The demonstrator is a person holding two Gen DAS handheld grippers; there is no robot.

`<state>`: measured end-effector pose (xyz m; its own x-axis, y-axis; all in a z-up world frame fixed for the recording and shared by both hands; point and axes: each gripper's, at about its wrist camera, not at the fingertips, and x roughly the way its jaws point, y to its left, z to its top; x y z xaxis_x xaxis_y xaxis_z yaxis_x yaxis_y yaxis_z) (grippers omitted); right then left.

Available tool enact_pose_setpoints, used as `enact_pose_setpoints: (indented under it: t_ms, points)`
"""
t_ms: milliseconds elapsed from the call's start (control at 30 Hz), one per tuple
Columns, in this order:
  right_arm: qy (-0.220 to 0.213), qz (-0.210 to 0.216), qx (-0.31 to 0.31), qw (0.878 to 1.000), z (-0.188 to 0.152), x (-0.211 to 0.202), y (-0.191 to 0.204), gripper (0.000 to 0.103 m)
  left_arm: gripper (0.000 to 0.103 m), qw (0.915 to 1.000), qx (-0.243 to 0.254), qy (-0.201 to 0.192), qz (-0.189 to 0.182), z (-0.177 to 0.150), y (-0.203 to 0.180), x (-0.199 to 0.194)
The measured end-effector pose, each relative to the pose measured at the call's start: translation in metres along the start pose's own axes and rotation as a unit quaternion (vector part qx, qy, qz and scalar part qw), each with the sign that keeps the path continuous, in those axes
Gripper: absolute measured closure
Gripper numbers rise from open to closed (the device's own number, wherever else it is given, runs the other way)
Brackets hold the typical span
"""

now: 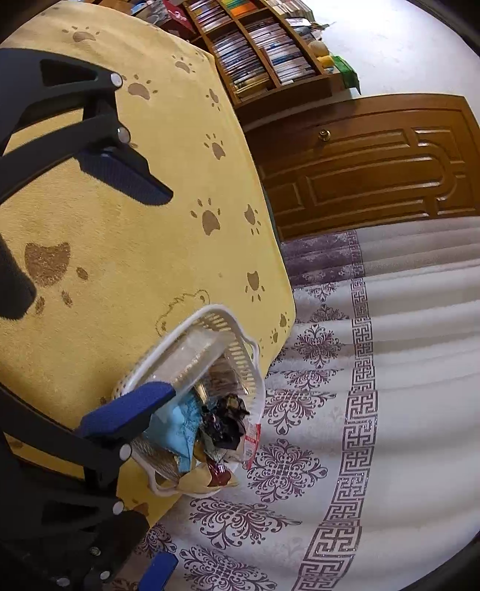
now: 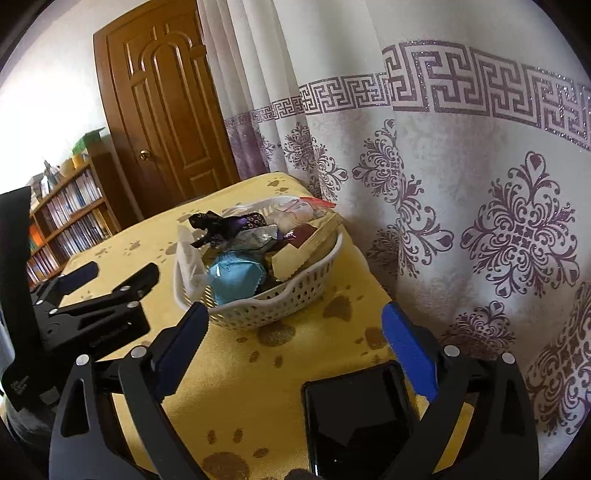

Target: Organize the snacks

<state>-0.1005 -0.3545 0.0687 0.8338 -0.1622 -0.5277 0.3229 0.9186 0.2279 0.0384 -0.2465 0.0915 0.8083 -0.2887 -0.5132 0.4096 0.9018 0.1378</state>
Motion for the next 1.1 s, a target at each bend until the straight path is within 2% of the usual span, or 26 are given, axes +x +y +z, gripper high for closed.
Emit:
enact_pose_setpoints:
  t_ms: [300,433,800,1100]
  points:
    - [0.0,-0.034,-0.024,0.999,0.0,0.002,0.012,0.004,0.006,0.9998,-0.012,0.001,0.015,-0.008,0.015,-0.001]
    - [0.0,-0.047,-0.042,0.998,0.0,0.003,0.02,0.004,0.006,0.9992,-0.005,-0.009,0.038,-0.009,0.018,-0.004]
    - [0.001,-0.064,-0.082,0.995,-0.004,0.008,0.037,0.004,0.006,0.9993,-0.015,-0.014,0.03,-0.007,0.022,-0.011]
    - [0.001,-0.07,-0.087,0.994,-0.004,0.011,0.039,0.004,0.006,0.9993,-0.008,-0.016,0.034,-0.007,0.02,-0.012]
